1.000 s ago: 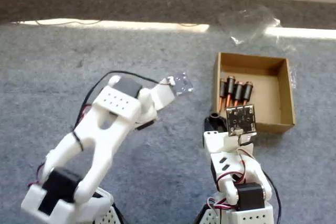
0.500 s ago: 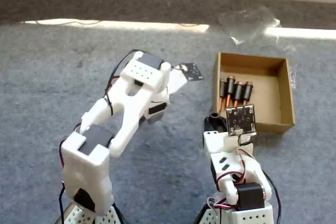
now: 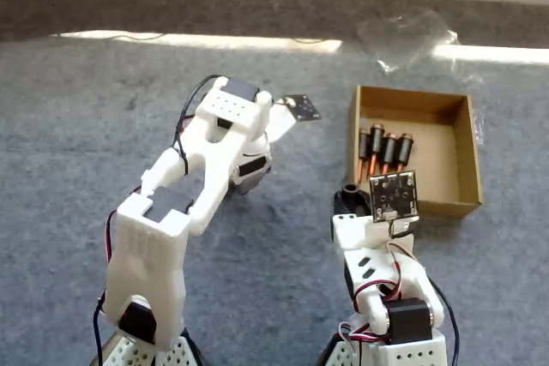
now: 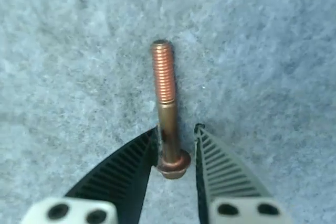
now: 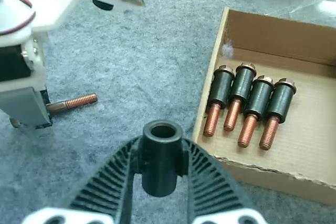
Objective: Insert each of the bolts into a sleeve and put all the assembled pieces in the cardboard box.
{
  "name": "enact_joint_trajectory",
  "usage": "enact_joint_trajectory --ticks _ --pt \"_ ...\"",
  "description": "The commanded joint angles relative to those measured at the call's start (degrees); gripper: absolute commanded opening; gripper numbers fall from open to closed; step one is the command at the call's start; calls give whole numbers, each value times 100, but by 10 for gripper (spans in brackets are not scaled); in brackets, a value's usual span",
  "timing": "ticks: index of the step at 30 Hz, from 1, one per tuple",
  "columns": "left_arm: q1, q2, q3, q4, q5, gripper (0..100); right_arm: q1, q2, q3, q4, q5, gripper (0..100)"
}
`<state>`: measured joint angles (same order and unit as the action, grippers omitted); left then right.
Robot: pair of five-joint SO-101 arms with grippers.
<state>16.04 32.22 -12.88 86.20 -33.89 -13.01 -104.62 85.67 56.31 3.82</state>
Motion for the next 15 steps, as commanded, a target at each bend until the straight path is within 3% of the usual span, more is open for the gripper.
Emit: enact_joint_trajectory --ticks 1,15 --pt "-57 -22 -189 62 -35 119 66 -57 -57 -145 -18 4" --pt "-92 453 -224 44 -53 119 66 -57 -57 -145 -18 4"
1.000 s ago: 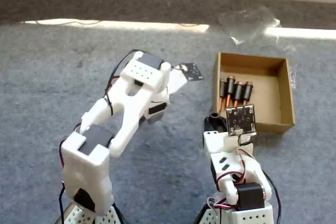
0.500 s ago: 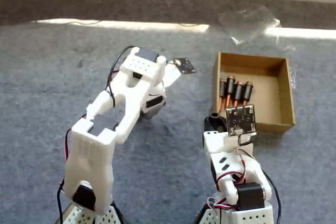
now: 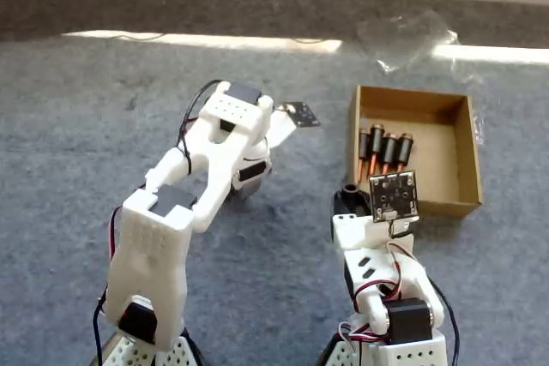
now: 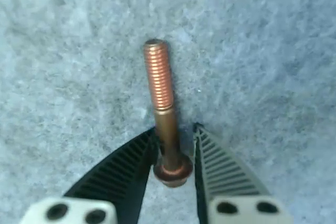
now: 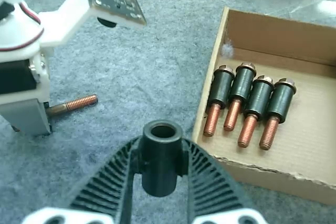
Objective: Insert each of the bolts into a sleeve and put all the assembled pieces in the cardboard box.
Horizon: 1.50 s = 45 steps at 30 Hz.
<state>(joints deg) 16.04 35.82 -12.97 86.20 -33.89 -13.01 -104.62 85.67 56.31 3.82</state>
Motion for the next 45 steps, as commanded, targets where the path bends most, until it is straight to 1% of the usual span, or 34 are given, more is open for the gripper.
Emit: enact_joint_trajectory --ticks 1,5,11,22,27,29,33,45 --pt "-92 136 -215 44 -53 119 66 -57 -57 -145 -18 4" --pt "-180 145 -224 53 -44 116 66 -57 -57 -145 -18 4" --pt "-418 198 -180 44 -44 2 66 -57 -57 -154 -18 4" --pt "-435 136 -365 149 -35 5 66 -57 -57 -154 -18 4" --pt "-462 136 -1253 1160 -53 5 66 -57 -57 -154 -18 4" --pt "-505 136 -1640 1389 -53 5 66 -57 -57 -154 -18 4" --pt "-708 136 -2018 1398 -53 5 66 -57 -57 -154 -18 4" --pt "-857 -40 -2088 1407 -35 5 66 -57 -48 -163 -18 4"
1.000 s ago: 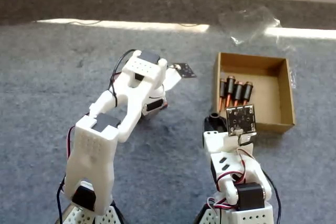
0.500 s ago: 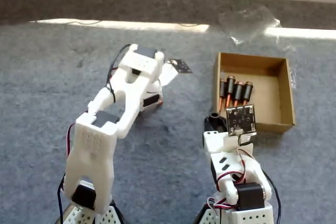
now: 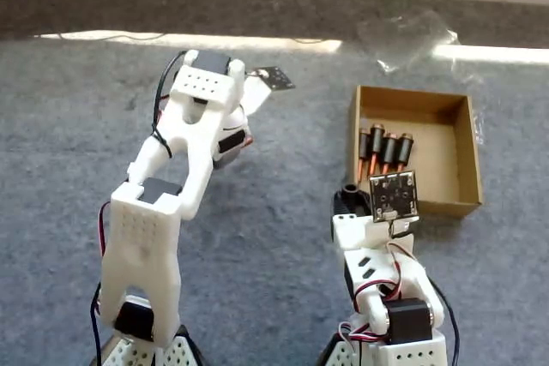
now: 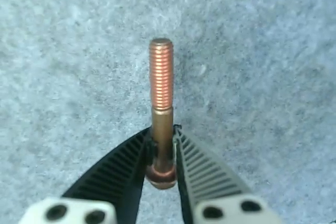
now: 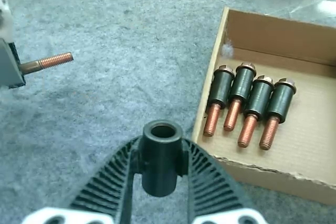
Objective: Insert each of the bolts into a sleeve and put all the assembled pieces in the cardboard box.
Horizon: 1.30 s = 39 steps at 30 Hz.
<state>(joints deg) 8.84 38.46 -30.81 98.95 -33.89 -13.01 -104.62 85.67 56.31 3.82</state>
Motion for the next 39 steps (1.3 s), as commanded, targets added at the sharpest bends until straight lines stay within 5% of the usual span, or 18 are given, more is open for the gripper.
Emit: enact_joint_trajectory --ticks 1,5,15,19,39 --pt "-180 -409 -303 132 -35 5 66 -57 -48 -163 -18 4" --pt "-277 -910 -295 132 -431 6 66 -57 -48 -163 -18 4" --pt "-277 -1314 892 105 -5064 8 66 -57 -48 -171 -18 4" --pt "-268 -1314 1253 105 -6136 8 66 -57 -48 -171 -9 4" --pt "-347 92 690 -141 -6426 84 92 -57 338 -611 -9 4"
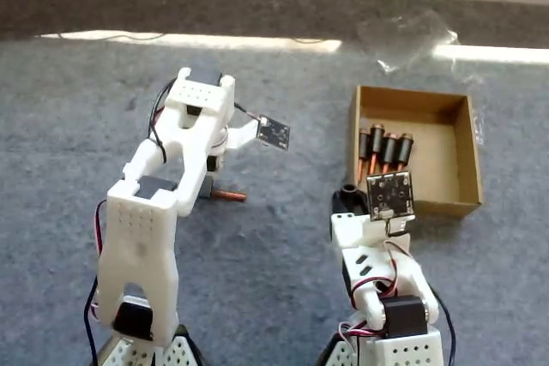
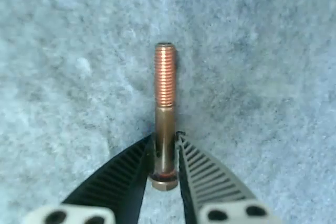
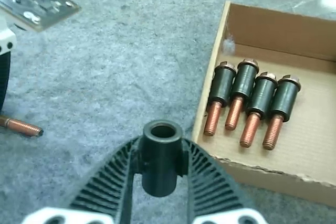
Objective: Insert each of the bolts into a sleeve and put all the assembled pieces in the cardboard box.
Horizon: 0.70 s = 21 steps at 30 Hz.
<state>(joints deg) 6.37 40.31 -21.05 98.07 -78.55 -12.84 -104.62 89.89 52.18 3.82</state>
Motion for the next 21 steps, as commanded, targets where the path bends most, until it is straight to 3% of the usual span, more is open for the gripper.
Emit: enact_joint_trajectory --ticks 1,8,21 --pt "-101 -92 -286 -53 -1960 84 75 -57 -84 -198 -9 4" --pt "-84 -136 -303 -44 -1873 85 75 -57 -84 -198 -9 4" --pt "-75 -136 -1622 193 -123 85 75 -57 -84 -198 -9 4"
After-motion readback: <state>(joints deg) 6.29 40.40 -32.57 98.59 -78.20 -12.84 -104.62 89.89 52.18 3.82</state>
